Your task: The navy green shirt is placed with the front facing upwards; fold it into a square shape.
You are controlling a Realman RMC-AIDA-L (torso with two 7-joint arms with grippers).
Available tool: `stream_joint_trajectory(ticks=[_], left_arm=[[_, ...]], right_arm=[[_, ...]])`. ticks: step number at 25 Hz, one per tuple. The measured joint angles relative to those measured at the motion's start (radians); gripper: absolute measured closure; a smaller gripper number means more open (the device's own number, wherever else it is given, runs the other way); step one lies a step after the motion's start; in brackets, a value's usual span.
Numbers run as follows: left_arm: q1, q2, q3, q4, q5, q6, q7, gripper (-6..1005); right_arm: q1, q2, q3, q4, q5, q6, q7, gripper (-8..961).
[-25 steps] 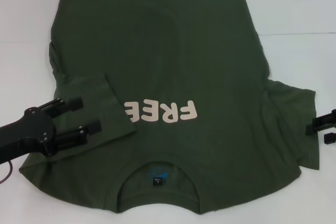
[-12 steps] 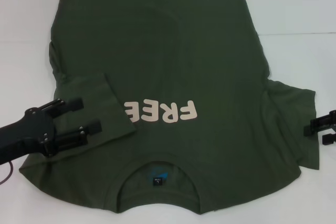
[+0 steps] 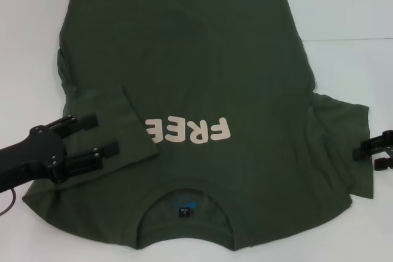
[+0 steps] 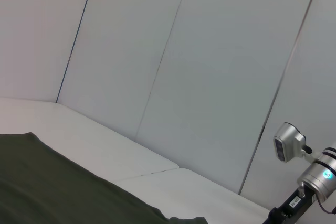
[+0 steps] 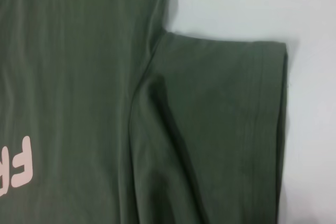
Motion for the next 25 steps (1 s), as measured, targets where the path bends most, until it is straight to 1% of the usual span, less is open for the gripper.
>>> stream_joint_trajectory(ticks=[25], left_arm=[[0.0,0.0,0.0,-0.003,0.0,0.0,0.0,95]], right_arm=[[0.004,0.004,0.008,0.014,0.006,0.013,0.0,309]])
